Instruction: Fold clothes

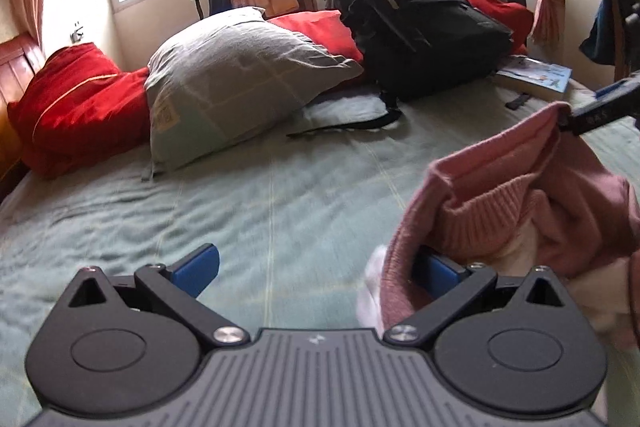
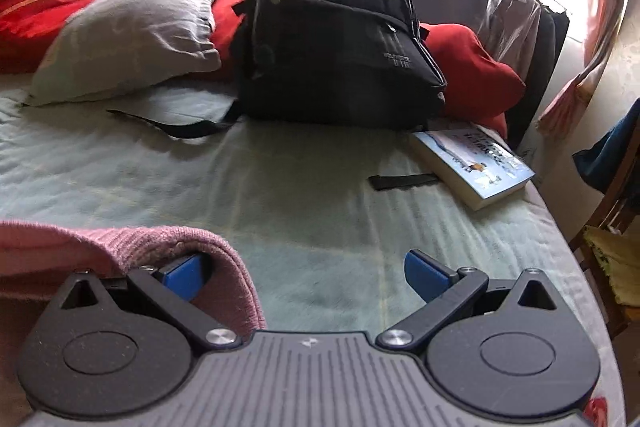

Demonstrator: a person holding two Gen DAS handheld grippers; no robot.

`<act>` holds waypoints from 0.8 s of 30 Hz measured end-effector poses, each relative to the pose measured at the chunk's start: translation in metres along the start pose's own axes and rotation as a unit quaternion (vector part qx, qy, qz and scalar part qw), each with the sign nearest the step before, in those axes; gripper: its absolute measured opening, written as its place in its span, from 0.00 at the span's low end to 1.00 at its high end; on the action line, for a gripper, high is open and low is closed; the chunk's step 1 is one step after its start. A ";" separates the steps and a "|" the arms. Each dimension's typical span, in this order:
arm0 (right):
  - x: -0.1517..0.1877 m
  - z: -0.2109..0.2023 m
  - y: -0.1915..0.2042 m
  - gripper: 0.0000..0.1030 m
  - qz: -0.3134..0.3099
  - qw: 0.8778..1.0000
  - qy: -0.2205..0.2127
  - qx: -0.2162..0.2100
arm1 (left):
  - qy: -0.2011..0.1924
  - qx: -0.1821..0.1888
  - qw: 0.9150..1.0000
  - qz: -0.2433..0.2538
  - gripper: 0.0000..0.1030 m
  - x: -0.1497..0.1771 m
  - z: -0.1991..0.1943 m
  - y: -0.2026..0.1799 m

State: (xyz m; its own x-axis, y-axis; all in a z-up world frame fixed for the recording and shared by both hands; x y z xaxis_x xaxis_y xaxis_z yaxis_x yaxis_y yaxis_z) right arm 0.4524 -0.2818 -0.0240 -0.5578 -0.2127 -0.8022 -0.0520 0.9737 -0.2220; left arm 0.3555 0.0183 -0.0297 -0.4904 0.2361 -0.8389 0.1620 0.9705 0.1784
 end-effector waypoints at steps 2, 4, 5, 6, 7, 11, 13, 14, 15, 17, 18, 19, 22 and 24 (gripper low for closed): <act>-0.002 0.009 -0.002 1.00 -0.011 1.000 0.001 0.015 | 0.003 -0.015 1.000 0.006 0.99 -0.008 0.017 0.003; -0.001 0.016 -0.003 1.00 -0.014 1.000 0.009 0.016 | 0.007 -0.033 0.999 0.010 0.99 -0.013 0.032 0.006; 0.001 0.019 -0.003 1.00 -0.012 1.000 0.015 0.013 | 0.011 -0.040 0.999 0.010 0.99 -0.014 0.037 0.008; 0.003 0.020 -0.002 1.00 -0.010 1.000 0.021 0.008 | 0.015 -0.046 0.999 0.009 0.99 -0.015 0.042 0.010; 0.005 0.021 -0.002 1.00 -0.008 1.000 0.025 0.004 | 0.018 -0.051 0.999 0.008 0.99 -0.015 0.046 0.012; 0.011 0.014 0.001 1.00 -0.001 0.999 0.032 -0.014 | 0.032 -0.050 0.998 0.006 0.99 -0.017 0.053 0.016; 0.010 0.008 0.001 1.00 -0.003 0.999 0.029 -0.016 | 0.033 -0.042 0.999 0.002 0.99 -0.019 0.047 0.018; 0.008 0.005 0.001 1.00 -0.008 1.000 0.025 -0.013 | 0.034 -0.027 0.999 -0.006 0.99 -0.020 0.042 0.017; 0.007 0.002 0.001 1.00 -0.012 1.000 0.021 -0.010 | 0.034 -0.009 0.999 -0.016 0.99 -0.021 0.036 0.017; 0.003 -0.003 0.001 1.00 -0.022 1.000 0.013 -0.004 | 0.034 0.029 0.998 -0.035 0.99 -0.021 0.020 0.014; 0.001 -0.006 0.001 1.00 -0.027 1.000 0.009 -0.001 | 0.034 0.048 0.998 -0.037 0.99 -0.020 0.013 0.012; -0.001 -0.007 0.001 1.00 -0.027 1.000 0.007 -0.002 | 0.035 0.067 0.996 -0.040 0.99 -0.019 0.005 0.011; 0.000 -0.010 0.004 1.00 -0.007 1.000 0.007 -0.024 | 0.047 0.105 0.992 -0.047 0.99 -0.013 -0.006 0.008; 0.004 -0.011 0.008 1.00 -0.002 0.999 0.009 -0.039 | 0.056 0.127 0.989 -0.058 0.99 -0.010 -0.009 0.008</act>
Point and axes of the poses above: each gripper's, at about its wrist camera, not at the fingertips, and z roughly the way its jaws point, y to its left, x to its underside, the point moved 9 cm from there along z, roughly the way its jaws point, and after that the axes turned 6 degrees about -y, right-handed, at the moved point
